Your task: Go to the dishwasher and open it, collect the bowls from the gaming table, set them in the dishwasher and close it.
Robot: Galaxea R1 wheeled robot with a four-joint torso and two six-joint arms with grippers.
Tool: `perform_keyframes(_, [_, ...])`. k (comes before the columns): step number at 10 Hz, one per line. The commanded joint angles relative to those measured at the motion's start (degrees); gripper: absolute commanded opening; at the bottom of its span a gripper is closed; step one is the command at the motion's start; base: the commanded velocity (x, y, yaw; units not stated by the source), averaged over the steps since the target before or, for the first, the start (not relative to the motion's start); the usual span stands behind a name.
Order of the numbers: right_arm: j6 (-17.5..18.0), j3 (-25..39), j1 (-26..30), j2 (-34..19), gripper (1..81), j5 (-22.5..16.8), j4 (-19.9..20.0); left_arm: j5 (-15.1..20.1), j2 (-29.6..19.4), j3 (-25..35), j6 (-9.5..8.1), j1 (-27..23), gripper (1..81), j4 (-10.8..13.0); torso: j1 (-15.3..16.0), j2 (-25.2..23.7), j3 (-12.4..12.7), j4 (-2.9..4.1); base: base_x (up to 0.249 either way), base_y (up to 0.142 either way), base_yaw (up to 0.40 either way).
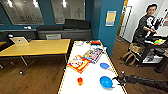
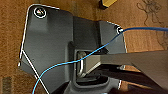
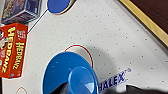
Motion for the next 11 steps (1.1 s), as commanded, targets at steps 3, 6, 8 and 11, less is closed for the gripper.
perform_keyframes(3, [0.49,-10.09,7.88,7.52,81.1,-2.09,1.41,3.27,-0.62,0.45,0.06,-1.02,81.1,0.52,0.0,0.0,0.0,0.0,0.0,0.0,0.0])
perform_keyframes(6, [0.49,-11.68,5.16,9.73,81.1,-0.95,1.15,3.44,-0.54,0.36,0.06,-1.02,81.1,0.43,0.02,0.0,-0.02,0.0,0.0,0.0,0.0])
perform_keyframes(8, [0.58,-11.94,3.56,10.43,81.1,0.44,1.15,3.61,-0.37,0.01,0.06,-1.02,81.1,0.52,0.02,0.0,-0.02,0.0,0.0,0.0,0.0])
perform_keyframes(11, [0.22,-12.57,1.98,9.21,1.0,1.25,1.5,3.62,-0.54,0.01,-0.03,-1.02,81.1,0.43,0.02,0.0,-0.02,0.0,0.0,0.0,0.0])
